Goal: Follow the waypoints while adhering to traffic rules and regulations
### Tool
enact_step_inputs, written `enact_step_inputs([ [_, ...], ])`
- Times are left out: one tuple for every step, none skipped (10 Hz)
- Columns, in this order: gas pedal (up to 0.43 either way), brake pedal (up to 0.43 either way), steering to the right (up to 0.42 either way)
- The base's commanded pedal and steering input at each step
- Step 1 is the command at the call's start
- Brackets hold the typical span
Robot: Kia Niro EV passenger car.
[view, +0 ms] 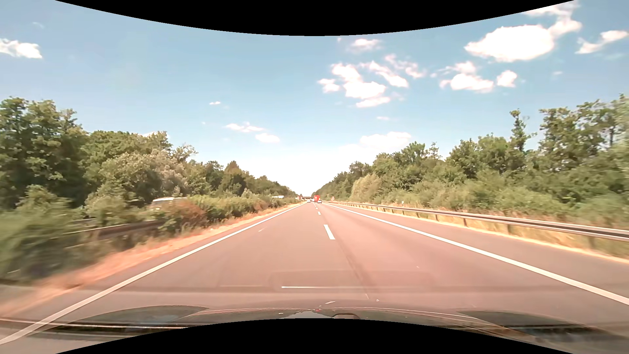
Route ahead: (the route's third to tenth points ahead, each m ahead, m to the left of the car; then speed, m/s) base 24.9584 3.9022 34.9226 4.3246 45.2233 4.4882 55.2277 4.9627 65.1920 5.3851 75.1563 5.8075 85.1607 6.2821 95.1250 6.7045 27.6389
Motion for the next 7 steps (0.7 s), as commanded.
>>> enact_step_inputs([
  [0.087, 0.0, 0.0],
  [0.087, 0.0, 0.0],
  [0.079, 0.0, -0.001],
  [0.079, 0.0, -0.001],
  [0.079, 0.0, -0.001],
  [0.079, 0.0, -0.001],
  [0.079, 0.0, -0.002],
])
